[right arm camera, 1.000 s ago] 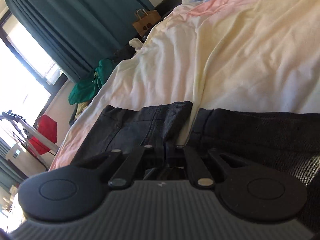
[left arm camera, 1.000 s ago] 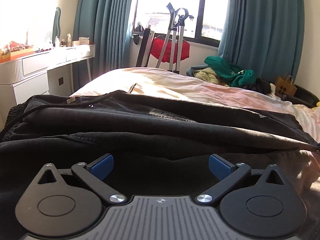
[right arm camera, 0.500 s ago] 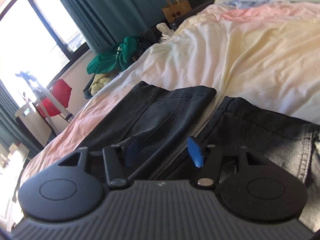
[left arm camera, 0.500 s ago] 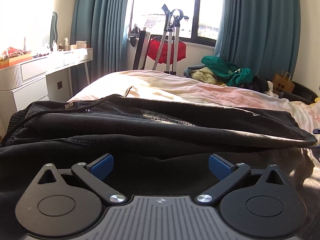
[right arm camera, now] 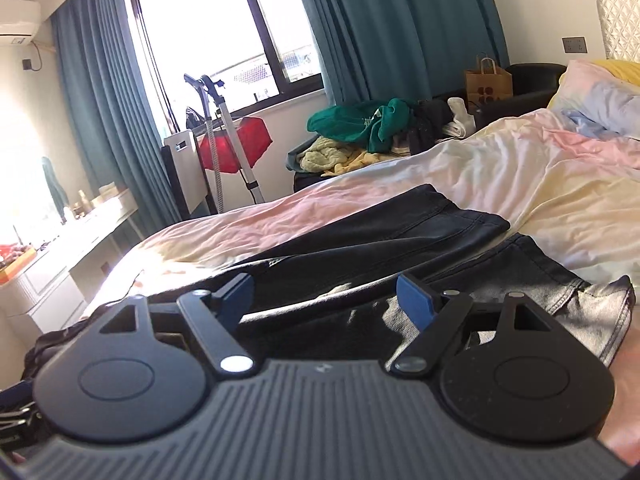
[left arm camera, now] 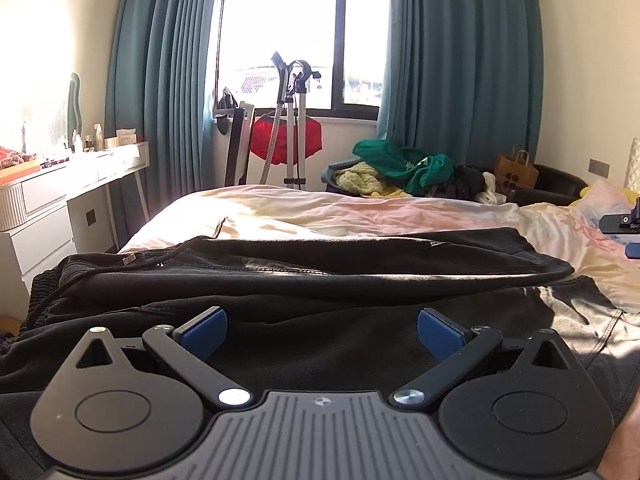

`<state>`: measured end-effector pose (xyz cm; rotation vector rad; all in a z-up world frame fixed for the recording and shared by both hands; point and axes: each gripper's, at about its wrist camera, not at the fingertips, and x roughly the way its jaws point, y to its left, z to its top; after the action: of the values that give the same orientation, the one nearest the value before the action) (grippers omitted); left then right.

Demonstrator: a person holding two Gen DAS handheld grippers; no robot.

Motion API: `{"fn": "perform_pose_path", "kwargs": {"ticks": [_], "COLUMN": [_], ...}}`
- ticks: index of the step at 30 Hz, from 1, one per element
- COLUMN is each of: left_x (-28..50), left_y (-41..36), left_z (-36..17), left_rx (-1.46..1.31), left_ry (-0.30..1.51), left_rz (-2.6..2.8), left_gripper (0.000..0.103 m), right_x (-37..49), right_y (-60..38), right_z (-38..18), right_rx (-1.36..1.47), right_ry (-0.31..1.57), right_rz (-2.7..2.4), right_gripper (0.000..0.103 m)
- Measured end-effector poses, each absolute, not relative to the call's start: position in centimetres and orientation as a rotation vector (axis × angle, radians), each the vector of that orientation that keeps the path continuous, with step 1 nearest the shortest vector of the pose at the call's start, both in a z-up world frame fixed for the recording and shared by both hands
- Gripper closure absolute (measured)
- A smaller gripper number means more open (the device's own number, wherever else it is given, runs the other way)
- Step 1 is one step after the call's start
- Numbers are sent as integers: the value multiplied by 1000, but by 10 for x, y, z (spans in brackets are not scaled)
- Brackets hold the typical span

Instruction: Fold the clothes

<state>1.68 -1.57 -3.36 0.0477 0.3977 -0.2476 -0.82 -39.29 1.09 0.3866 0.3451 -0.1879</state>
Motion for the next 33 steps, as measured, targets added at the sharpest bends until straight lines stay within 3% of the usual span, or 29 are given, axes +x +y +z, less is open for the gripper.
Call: {"fn": "perform_pose_path", "kwargs": {"ticks": [10,20,28,33], "left_x": [-9,0,-15,-14], "left_y": [18,104,163,191], "left_z": [-25,-17,16,22], "left_rx": [-54,-258,-336,-473], "left_ry": [471,646,582,690], "left_rz": [-177,-43,23,41], "left_gripper": [0,0,0,0], "right_x": [-21,-9,-1,1], "right_y": [-374,-385,-393,-398], "right_z": [2,-13,-18,-19], "right_rx": [388,465,514,539], "right_ry": [382,437,453,452], "right_rz": [-155,-190,-210,-218], "right_gripper": [22,22,22,22]}}
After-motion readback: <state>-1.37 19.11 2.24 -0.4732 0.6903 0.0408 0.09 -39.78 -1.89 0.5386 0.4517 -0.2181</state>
